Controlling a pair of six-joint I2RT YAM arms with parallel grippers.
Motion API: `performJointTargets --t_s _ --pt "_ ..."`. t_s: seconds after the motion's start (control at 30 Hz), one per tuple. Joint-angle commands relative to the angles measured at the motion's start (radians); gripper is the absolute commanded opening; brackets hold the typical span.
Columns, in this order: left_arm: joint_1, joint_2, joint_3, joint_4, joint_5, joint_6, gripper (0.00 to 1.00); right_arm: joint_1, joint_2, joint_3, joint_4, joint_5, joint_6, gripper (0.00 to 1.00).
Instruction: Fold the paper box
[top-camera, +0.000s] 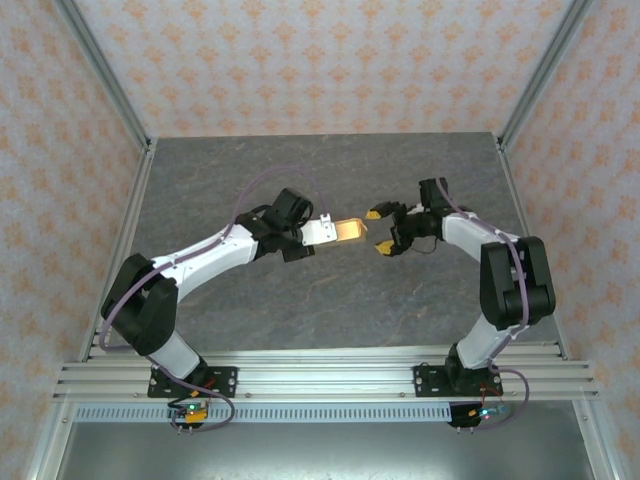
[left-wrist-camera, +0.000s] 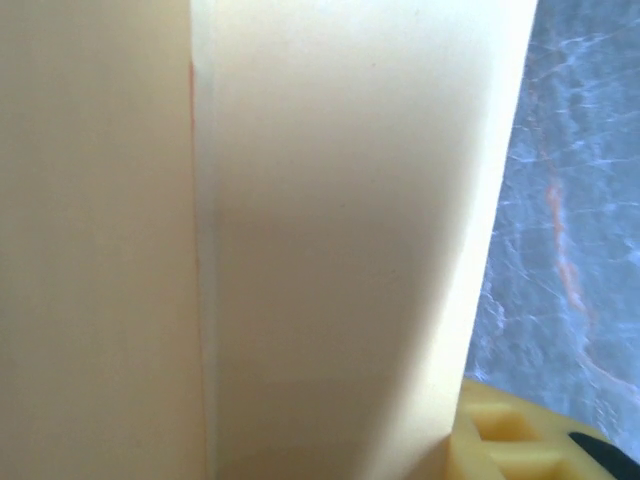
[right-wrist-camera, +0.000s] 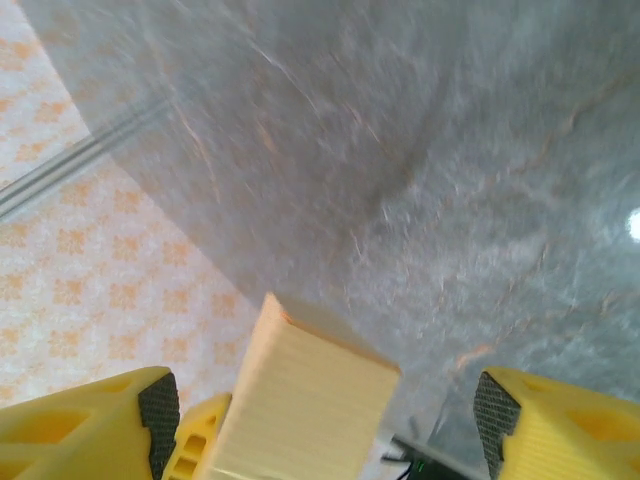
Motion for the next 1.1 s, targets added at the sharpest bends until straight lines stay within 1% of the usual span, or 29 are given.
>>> performJointTargets --t_s 0.0,0.13,0.17,0.23,0.3,0.4,0.53,0.63,0.73,0.8,0.93,1.07 --pt "0.013 0.049 0.040 -0.230 0.032 0.040 0.40 0.001 -0.060 0.049 -0.021 0.138 -0.248 0.79" --pt "0.020 0.125 0.147 -0.333 0.048 0.093 0.43 0.019 -0.113 0.059 -0.052 0.248 -0.519 0.78" --pt "0.021 0.148 0.175 -0.358 0.051 0.107 0.43 0.024 -0.121 0.057 -0.061 0.258 -0.577 0.78" --pt "0.024 0.184 0.223 -0.376 0.057 0.116 0.44 0.027 -0.124 0.056 -0.082 0.252 -0.639 0.77" --pt "0.029 0.227 0.264 -0.392 0.073 0.115 0.44 0.030 -0.125 0.040 -0.083 0.231 -0.639 0.76" --pt "0.029 0.279 0.317 -0.427 0.079 0.109 0.46 0.035 -0.147 -0.024 -0.015 0.188 -0.596 0.76" --pt "0.031 0.285 0.317 -0.410 0.110 0.089 0.46 0.035 -0.224 -0.073 0.009 0.192 -0.614 0.76" --pt "0.038 0.278 0.322 -0.410 0.153 0.079 0.47 0.048 -0.294 -0.107 0.027 0.204 -0.695 0.74" --pt "0.044 0.282 0.325 -0.404 0.175 0.073 0.48 0.089 -0.320 -0.101 -0.008 0.221 -0.802 0.70" --pt "0.048 0.290 0.336 -0.411 0.189 0.073 0.48 0.121 -0.316 -0.085 -0.028 0.241 -0.819 0.65" --pt "0.053 0.301 0.336 -0.402 0.193 0.072 0.48 0.180 -0.295 -0.082 0.000 0.274 -0.826 0.53" --pt "0.053 0.308 0.339 -0.408 0.203 0.067 0.48 0.215 -0.255 -0.051 -0.012 0.303 -0.819 0.44"
